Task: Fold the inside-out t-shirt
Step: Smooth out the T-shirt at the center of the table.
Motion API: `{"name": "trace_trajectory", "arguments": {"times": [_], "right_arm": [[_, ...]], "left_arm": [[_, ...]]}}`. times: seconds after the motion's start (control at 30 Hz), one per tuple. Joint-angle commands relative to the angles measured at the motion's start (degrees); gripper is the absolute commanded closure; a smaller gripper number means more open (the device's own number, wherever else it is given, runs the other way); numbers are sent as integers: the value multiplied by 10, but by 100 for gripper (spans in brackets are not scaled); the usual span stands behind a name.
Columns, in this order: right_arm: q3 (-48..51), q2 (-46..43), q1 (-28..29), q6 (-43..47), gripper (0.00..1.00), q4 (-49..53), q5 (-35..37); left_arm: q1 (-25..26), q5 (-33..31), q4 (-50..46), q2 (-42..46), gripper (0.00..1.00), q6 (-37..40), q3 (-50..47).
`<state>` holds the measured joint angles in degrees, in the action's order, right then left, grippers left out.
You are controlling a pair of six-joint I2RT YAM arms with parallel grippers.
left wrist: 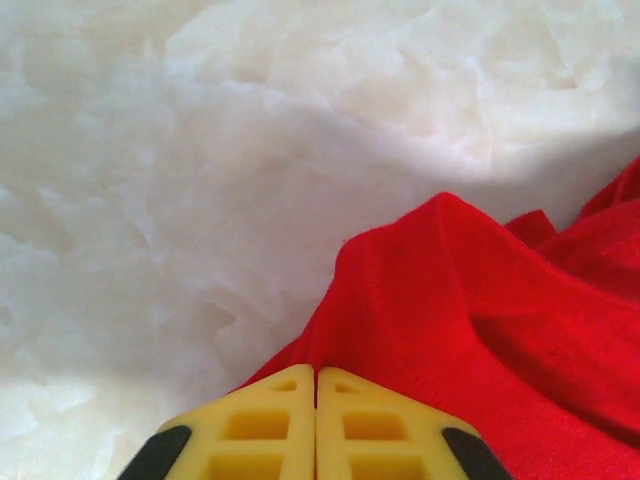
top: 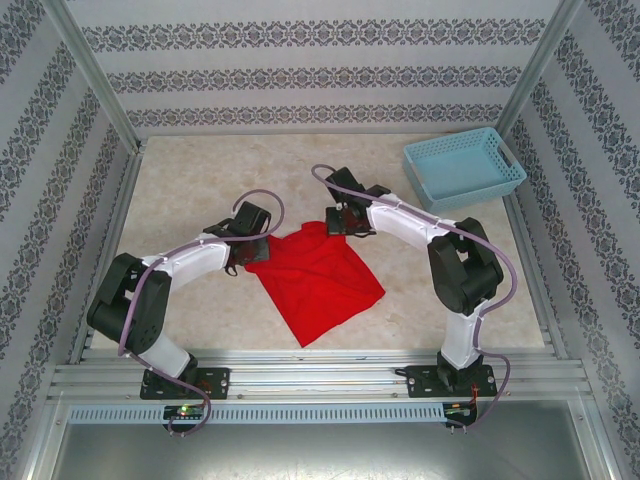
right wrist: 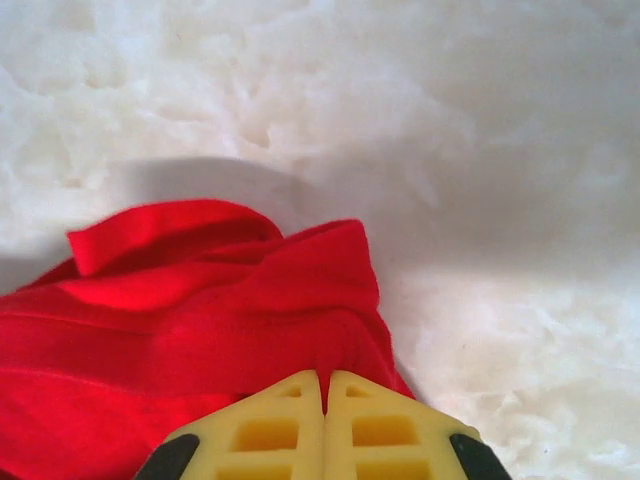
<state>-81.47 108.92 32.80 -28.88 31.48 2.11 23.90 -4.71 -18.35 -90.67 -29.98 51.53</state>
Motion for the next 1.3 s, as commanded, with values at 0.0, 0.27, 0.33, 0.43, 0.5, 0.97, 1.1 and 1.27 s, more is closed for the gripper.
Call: {"name": "trace_trajectory", "arguments": {"times": [0.0,0.27,0.33,0.43,0.5,0.97,1.1,1.27], "right_arm": [[-29,0,8,16,100,25,29],[-90,-4,26,37,100,69,64],[-107,4,32,44,100,78,71],[-127,17,40,49,100,78,75],[-141,27,43,52,100,78,77],[-257,151,32,66,90,99,92],[-256,137,10,75,67,105,72],[-165,71,-3,101,38,79,19]], "left_arm": [[-10,-19,7,15,98,6,14],[-21,-28,8,62,100,4,16],[-25,-26,5,71,100,2,18],[-33,-25,4,73,99,-3,16],[-38,-23,-4,63,98,-8,19],[-69,-42,-88,-54,68,-20,108],[-75,-79,-116,-14,48,-38,99],[-52,-55,-88,130,27,-68,7]]}}
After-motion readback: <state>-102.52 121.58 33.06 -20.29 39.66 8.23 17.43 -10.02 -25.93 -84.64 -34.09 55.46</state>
